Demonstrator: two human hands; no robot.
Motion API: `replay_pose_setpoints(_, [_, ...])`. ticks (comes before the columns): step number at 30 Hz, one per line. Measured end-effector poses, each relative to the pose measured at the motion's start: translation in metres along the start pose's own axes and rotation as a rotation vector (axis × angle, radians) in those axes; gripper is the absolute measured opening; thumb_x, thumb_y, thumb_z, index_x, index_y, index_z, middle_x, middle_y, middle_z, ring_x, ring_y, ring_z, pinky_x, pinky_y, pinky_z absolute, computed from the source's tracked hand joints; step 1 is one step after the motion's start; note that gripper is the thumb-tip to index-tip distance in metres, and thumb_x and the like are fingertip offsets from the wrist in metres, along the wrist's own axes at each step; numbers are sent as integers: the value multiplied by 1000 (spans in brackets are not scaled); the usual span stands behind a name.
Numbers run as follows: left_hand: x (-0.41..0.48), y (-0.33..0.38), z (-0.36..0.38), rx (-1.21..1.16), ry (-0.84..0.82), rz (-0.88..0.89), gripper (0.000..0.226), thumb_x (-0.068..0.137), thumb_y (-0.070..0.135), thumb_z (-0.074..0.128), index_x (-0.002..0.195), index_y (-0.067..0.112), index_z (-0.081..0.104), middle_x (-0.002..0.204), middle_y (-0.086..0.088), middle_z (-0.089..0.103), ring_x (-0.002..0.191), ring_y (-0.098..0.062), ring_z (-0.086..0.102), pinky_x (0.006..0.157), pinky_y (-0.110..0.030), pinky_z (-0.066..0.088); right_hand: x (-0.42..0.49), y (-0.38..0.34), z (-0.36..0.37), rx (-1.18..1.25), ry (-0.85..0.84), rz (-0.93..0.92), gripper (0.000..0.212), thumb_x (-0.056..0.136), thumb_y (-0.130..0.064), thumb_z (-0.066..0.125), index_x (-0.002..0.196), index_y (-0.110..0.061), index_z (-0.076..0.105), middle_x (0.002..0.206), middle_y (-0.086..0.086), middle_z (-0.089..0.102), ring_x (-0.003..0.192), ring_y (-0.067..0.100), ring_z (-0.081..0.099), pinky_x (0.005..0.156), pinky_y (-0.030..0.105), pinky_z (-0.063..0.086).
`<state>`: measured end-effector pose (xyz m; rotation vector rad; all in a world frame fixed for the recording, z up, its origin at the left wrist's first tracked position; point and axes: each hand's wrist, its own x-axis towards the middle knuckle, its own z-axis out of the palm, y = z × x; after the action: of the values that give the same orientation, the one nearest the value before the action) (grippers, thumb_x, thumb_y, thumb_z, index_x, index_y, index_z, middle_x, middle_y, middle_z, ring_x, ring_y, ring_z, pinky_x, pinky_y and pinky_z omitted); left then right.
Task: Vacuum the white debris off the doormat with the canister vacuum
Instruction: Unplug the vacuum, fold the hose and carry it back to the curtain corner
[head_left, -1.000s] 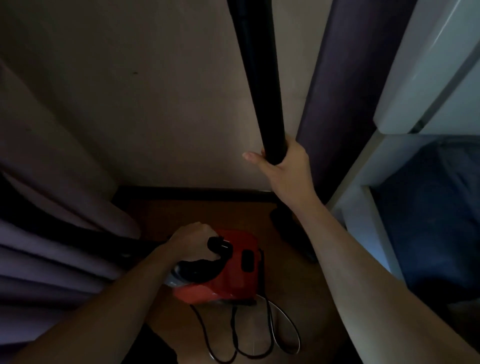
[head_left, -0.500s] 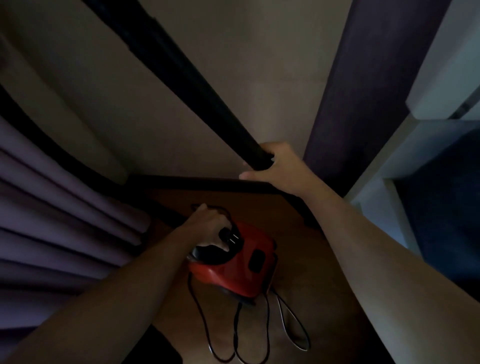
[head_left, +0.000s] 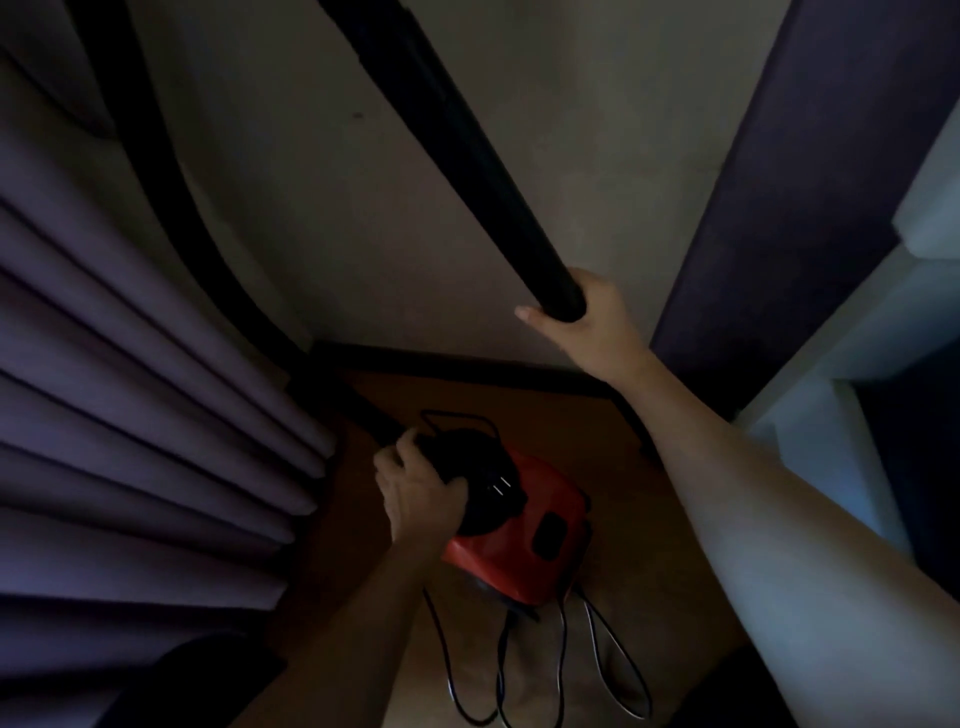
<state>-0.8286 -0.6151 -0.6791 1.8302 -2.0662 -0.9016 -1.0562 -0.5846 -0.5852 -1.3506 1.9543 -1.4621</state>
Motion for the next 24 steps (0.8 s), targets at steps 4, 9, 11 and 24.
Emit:
replay_pose_setpoints(4, [3, 6, 9, -536, -51, -570, 81, 83, 62, 58, 134, -1, 49, 130, -22, 57, 118, -40, 57, 102, -44, 48, 2, -9, 17, -8, 129, -73, 23, 89, -32, 79, 83, -34, 56, 74, -14, 54, 71, -3, 59, 62, 16, 45])
replay_pose_setpoints(9, [15, 13, 18, -579, -181, -548, 96, 64, 76, 71, 128, 7, 56, 112, -11, 67, 100, -32, 67, 90, -42, 58, 4, -19, 31, 38, 77, -63, 37, 85, -42, 80, 104, -16, 61, 85, -7, 60, 80, 7, 62, 68, 25, 52])
replay_pose_setpoints(11, [13, 19, 26, -709, -265, -537, 73, 80, 53, 77, 130, 5, 54, 110, -9, 68, 98, -29, 66, 91, -41, 57, 6, -21, 26, 15, -9, -39, 39, 85, -39, 81, 112, -19, 60, 95, -8, 64, 90, 3, 62, 73, 20, 50])
replay_pose_setpoints(24, [26, 4, 32, -704, -479, -263, 39, 95, 29, 66, 124, 6, 52, 92, -19, 65, 76, -32, 67, 66, -40, 58, 12, -23, -14, 29, -101, -93, 27, 77, -17, 89, 78, -20, 62, 74, -11, 65, 68, -4, 64, 71, 13, 50])
